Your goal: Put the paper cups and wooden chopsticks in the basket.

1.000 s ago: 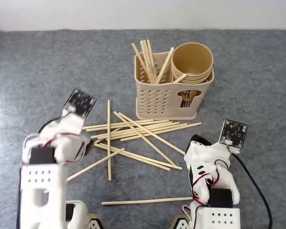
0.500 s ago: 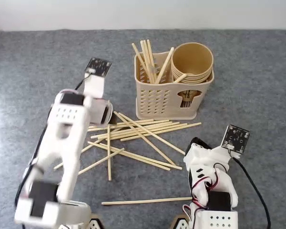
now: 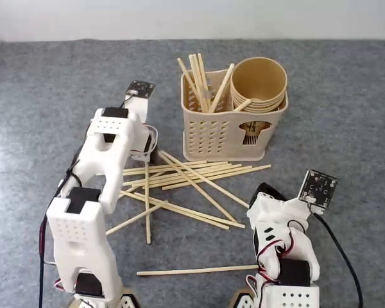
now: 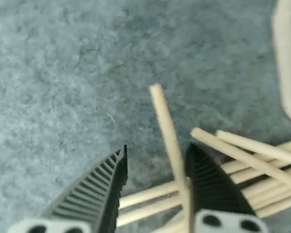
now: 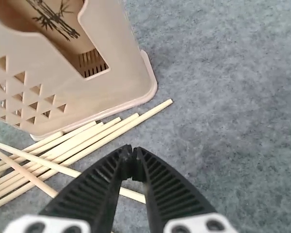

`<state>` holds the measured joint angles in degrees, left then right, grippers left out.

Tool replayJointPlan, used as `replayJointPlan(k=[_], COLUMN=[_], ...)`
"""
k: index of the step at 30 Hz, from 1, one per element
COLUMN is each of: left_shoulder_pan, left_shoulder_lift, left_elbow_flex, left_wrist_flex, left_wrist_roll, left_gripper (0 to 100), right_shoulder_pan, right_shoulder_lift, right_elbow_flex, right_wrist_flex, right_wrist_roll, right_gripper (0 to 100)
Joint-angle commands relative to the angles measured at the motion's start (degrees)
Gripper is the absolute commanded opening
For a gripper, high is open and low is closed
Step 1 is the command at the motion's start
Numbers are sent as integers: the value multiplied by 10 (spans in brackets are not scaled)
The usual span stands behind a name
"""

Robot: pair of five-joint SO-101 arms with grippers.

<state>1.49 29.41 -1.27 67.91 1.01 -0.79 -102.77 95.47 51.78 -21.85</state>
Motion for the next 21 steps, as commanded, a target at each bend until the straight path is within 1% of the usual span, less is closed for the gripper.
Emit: replayJointPlan(k=[1,5,9,21], left_shoulder_pan=[-5,5,11,8], left_shoulder_lift=[-8,-9,-37,-219], left_elbow_flex=[-31,-32,-32,-32], left_wrist_flex=[-7,5,30,93], left_wrist_roll=[-1,-42,-51,-52], left_gripper=[96,17,13,13], right_shoulder_pan=[0,0,0,2], right_shoulder_lift=[-12,-12,-11,-11], right_elbow_flex=[10,10,10,10], right_wrist_flex=[2,3,3,4], right_wrist_roll=[-5,-5,-5,-5], right_gripper=[8,8,8,8])
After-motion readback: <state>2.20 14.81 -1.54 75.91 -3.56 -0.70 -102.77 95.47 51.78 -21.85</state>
